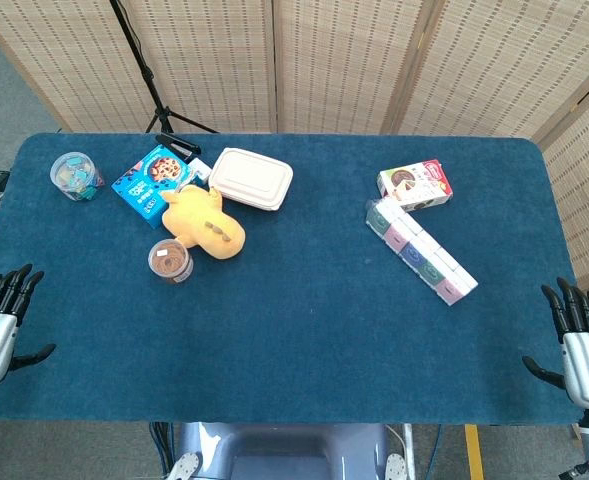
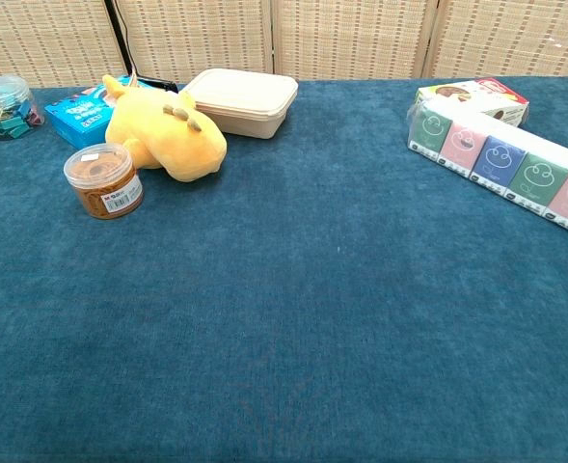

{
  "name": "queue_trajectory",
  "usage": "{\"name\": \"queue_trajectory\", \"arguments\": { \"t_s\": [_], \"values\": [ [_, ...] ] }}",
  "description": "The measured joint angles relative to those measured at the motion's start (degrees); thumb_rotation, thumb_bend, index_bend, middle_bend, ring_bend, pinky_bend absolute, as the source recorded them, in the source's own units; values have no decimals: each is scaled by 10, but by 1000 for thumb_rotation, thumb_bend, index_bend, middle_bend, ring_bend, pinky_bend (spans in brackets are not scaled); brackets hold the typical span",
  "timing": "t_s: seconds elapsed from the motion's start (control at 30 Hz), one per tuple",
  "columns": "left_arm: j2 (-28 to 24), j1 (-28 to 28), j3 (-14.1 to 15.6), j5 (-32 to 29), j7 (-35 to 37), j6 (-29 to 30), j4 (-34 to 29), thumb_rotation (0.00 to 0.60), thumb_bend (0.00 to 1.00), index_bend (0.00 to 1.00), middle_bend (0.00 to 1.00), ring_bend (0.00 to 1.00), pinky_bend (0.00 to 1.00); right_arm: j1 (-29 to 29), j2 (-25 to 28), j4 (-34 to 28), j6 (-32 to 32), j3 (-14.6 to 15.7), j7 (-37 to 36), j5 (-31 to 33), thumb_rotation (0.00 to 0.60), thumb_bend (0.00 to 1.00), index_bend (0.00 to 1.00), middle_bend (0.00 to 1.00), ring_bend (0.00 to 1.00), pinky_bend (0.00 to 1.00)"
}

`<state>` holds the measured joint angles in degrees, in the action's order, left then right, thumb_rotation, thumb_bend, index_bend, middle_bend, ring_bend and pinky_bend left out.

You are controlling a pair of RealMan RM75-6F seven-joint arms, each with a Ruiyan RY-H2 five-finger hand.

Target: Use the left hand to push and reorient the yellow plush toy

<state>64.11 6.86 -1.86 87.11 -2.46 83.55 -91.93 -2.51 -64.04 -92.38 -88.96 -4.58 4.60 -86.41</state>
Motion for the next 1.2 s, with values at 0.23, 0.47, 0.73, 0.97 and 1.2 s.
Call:
{"name": "queue_trajectory", "arguments": {
  "t_s": [0.23, 0.47, 0.73, 0.97, 1.2],
  "values": [
    [0, -2, 3, 7, 4, 7, 2, 600, 0, 0, 0, 0, 0, 0, -1, 0, 3, 3, -1, -2, 600, 0, 0, 0, 0, 0],
    [7, 5, 4, 10, -2, -3, 14, 600, 0, 0, 0, 0, 0, -3, -2, -2, 13, 3, 1, 1, 600, 0, 0, 0, 0, 0],
    [24, 47, -13, 20, -15, -38, 34, 600, 0, 0, 0, 0, 0, -17, -13, 1, 49, 3, 13, 16, 600, 0, 0, 0, 0, 0],
    [23, 65, -31, -2, -30, -60, 11, 374, 0, 0, 0, 0, 0, -30, -16, 9, 80, -1, 11, 41, 600, 0, 0, 0, 0, 0],
    [36, 150, -87, -22, 19, -130, 23, 130, 0, 0, 0, 0, 0, -39, -16, 17, 104, -11, 7, 72, 600, 0, 0, 0, 0, 0]
  ]
}}
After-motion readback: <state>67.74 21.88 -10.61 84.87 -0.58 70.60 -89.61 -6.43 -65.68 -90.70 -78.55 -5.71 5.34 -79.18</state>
